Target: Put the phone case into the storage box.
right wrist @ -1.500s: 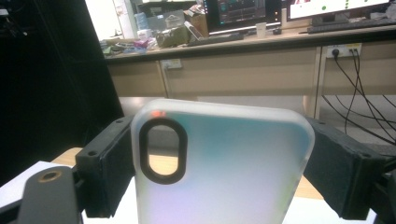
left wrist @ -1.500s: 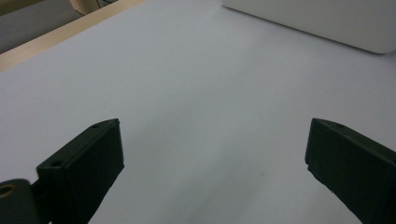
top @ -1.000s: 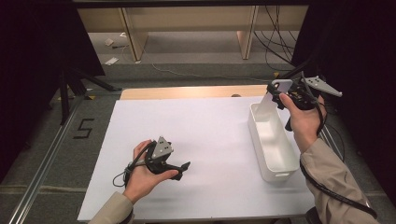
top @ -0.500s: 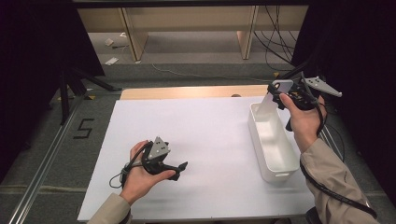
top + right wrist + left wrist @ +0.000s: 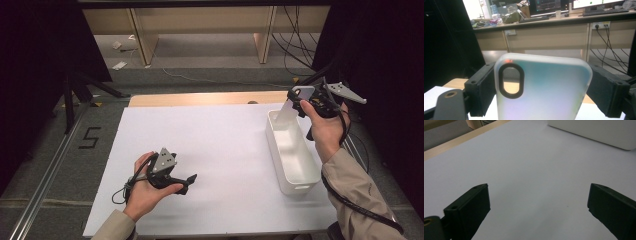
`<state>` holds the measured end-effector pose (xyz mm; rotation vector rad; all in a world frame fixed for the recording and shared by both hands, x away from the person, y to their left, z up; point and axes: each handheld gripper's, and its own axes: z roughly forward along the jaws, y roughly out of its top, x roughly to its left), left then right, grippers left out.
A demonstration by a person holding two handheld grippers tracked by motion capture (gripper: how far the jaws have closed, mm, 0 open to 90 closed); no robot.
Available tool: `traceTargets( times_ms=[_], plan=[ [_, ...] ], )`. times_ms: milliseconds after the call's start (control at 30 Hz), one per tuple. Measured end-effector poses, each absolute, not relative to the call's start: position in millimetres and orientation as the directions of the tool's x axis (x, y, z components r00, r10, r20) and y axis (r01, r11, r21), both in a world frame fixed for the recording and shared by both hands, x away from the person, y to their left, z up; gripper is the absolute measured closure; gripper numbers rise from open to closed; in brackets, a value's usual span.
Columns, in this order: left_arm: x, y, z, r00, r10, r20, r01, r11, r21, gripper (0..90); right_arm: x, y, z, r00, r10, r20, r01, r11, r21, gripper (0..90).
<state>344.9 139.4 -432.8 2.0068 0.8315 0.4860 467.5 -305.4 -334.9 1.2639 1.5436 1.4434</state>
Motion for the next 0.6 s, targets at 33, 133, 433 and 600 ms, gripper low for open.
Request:
traceTargets(
  times_ms=[33, 133, 433, 600],
  plan=[
    [344.4, 139.7, -433.0, 0.697, 0.717, 0.019, 0.37, -0.383, 0.846, 3.5, 467.6, -305.4, -335.0, -0.31, 0.94, 0.141, 0.204, -0.079, 0.976, 17.3],
    [343.1, 141.0, -433.0, 0.695, 0.719, 0.018, 0.372, -0.381, 0.846, 3.5, 467.9, -305.7, -335.6, -0.308, 0.941, 0.142, 0.207, -0.08, 0.975, 17.3],
    [340.9, 144.4, -433.2, 0.692, 0.722, 0.017, 0.375, -0.38, 0.846, 3.5, 468.7, -306.6, -336.8, -0.304, 0.942, 0.141, 0.209, -0.078, 0.975, 17.3],
    [341.0, 144.3, -433.7, 0.691, 0.723, 0.016, 0.375, -0.378, 0.846, 3.5, 469.1, -306.2, -337.0, -0.303, 0.943, 0.14, 0.207, -0.078, 0.975, 17.3]
  ],
)
